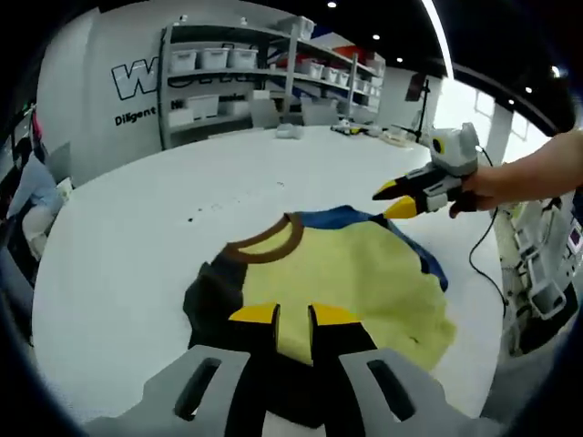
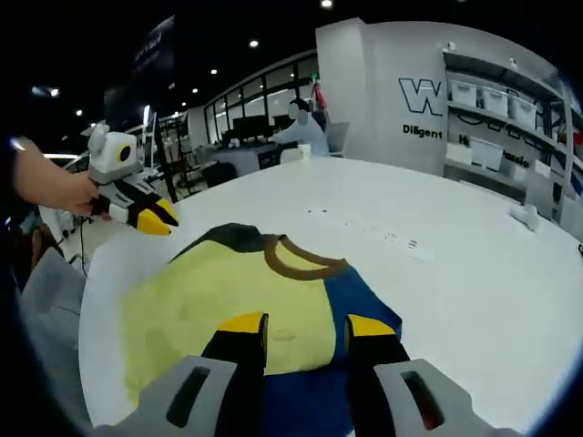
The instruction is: Fold the garment on the visible template until the final outline fits inside the template.
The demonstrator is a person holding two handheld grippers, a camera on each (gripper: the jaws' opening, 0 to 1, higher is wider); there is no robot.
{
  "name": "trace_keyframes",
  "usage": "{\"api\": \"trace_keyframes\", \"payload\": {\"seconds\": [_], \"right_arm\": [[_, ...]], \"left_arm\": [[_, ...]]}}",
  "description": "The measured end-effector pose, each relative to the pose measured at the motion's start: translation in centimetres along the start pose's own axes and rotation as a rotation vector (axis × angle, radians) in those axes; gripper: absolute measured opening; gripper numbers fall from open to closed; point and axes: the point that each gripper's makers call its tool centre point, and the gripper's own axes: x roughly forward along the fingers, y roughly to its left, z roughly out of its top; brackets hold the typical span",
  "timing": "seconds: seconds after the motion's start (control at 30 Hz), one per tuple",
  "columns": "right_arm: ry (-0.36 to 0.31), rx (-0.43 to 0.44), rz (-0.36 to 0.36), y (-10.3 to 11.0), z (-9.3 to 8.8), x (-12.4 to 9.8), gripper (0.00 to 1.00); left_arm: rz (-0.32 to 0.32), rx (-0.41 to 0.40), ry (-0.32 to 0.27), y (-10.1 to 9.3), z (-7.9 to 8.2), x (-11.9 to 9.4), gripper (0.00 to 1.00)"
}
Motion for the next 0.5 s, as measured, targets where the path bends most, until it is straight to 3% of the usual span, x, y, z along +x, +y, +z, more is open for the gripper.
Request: {"api": "trace_keyframes", "payload": {"seconds": [0.07, 0.23, 0.33, 0.5], "right_arm": [[0.018, -0.025, 0.021, 1.5, -0.8, -0.9, 0.36], [0.024, -0.051, 0.109, 6.0, -2.8, -2.7, 0.32], [0.029, -0.075, 0.146, 8.9, -4.3, -3.5, 0.32], [0.088, -0.148, 0.219, 13.1, -7.6, -3.9, 0.33]], "left_arm": [[-0.023, 0.011, 0.006, -2.0, -1.3, -0.6, 0.21], [-0.048, 0.007, 0.014, -5.5, -3.4, -1.7, 0.24], [-0.095, -0.022, 0.026, -8.2, -4.8, -1.7, 0.21], [-0.144, 0.023, 0.078, -11.5, -7.2, -1.0, 0.23]]}}
